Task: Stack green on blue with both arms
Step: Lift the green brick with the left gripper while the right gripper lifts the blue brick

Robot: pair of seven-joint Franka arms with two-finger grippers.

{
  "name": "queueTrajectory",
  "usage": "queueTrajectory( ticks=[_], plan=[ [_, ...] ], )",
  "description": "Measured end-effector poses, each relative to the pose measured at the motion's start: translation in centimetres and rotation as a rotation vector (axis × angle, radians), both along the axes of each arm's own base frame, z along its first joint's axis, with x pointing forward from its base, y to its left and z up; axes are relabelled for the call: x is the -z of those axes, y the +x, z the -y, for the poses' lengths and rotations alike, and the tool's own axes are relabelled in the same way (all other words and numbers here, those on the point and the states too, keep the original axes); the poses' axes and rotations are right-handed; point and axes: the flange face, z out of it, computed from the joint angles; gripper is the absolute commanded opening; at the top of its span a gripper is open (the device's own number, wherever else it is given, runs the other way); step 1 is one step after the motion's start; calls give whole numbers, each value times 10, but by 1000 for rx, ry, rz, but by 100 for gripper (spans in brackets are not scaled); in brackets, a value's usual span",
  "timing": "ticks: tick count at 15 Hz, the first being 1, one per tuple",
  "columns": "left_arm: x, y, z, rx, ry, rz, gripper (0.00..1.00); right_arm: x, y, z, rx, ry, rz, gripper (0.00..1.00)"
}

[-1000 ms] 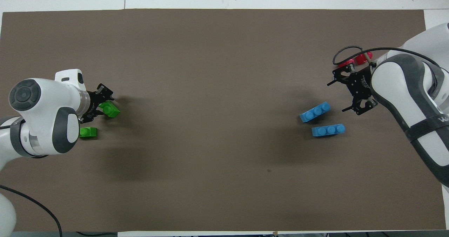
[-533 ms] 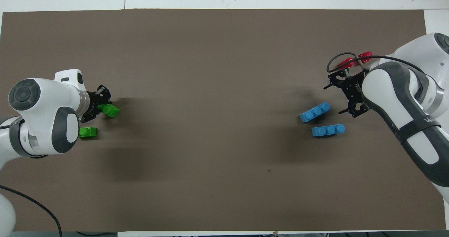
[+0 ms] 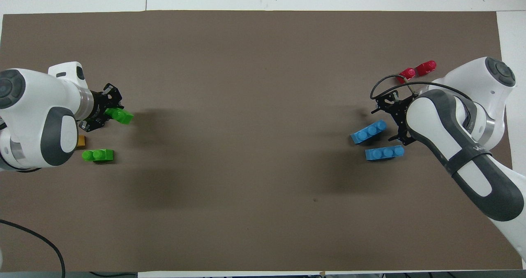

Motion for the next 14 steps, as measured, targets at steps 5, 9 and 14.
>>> queueTrajectory(
  ticks=[5, 9, 14],
  plan=[
    [-67, 2, 68, -119, -24, -6, 0, 17, -8, 2, -5, -14, 27, 29],
    [-93, -13, 113, -271, -14, -12, 0, 18, -11, 1, -36, -5, 16, 0],
    [-114, -36, 151, -412, -3, -30, 0, -34, -4, -29, -3, 49, -14, 0]
  ],
)
